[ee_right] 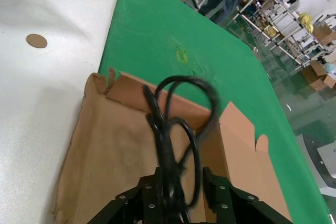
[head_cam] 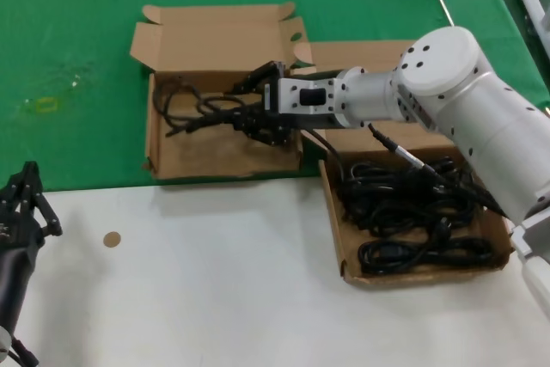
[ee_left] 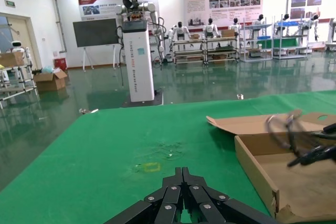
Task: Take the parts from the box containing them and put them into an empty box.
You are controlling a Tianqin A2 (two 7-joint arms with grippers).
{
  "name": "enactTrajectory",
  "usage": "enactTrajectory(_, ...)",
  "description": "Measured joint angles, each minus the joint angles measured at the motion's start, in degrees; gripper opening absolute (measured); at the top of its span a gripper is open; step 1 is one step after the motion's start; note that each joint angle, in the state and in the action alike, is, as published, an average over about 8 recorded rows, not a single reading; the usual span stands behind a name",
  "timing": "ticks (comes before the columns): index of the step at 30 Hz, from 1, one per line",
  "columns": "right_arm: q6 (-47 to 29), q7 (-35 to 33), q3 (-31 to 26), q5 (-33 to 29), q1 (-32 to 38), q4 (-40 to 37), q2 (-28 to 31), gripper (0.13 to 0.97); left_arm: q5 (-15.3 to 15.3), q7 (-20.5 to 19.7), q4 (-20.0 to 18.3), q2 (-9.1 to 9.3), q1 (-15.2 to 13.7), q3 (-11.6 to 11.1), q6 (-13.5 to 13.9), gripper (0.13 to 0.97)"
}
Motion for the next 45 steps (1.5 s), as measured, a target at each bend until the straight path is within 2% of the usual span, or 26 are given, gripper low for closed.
enactTrajectory(6, 0.01, 0.21, 0.12, -0.13, -0.15, 0.51, 0.14, 0.350, 0.00, 0.00, 0.00, 0.00, 0.00, 0.00, 0.00, 0.152)
enactTrajectory(10, -0.06, 1.13, 0.01, -0.40, -0.66, 2.24, 0.62, 0.350, 0.00, 0.00, 0.00, 0.00, 0.00, 0.00, 0.00, 0.152)
enactTrajectory(18, -0.38, 4.76, -0.28, -1.07, -2.72, 9.19, 2.84, 0.513, 0.00, 0.00, 0.00, 0.00, 0.00, 0.00, 0.00, 0.152)
enactTrajectory(19, -0.43, 5.20, -0.29, -1.11, -2.98, 10.04, 3.13, 0.513, 0.00, 0.00, 0.00, 0.00, 0.00, 0.00, 0.00, 0.152)
enactTrajectory(22, -0.53, 6.13, -0.25, -1.15, -3.54, 11.96, 3.81, 0.592, 0.00, 0.00, 0.00, 0.00, 0.00, 0.00, 0.00, 0.152)
enactTrajectory(27, -0.58, 6.56, -0.20, -1.14, -3.80, 12.84, 4.13, 0.723, 0.00, 0.00, 0.00, 0.00, 0.00, 0.00, 0.00, 0.153)
enactTrajectory(28, -0.58, 6.57, -0.20, -1.14, -3.81, 12.86, 4.14, 0.723, 0.00, 0.00, 0.00, 0.00, 0.00, 0.00, 0.00, 0.153)
enactTrajectory(36, 1.11, 7.61, 0.92, -0.28, -6.25, 14.90, 4.39, 0.874, 0.00, 0.00, 0.00, 0.00, 0.00, 0.00, 0.00, 0.167)
enactTrajectory(40, 2.95, 8.73, 2.12, 0.66, -8.89, 17.08, 4.64, 0.874, 0.00, 0.00, 0.00, 0.00, 0.00, 0.00, 0.00, 0.193)
enactTrajectory(45, 5.67, 10.41, 3.90, 2.04, -12.81, 20.31, 5.02, 0.923, 0.00, 0.00, 0.00, 0.00, 0.00, 0.00, 0.00, 0.238)
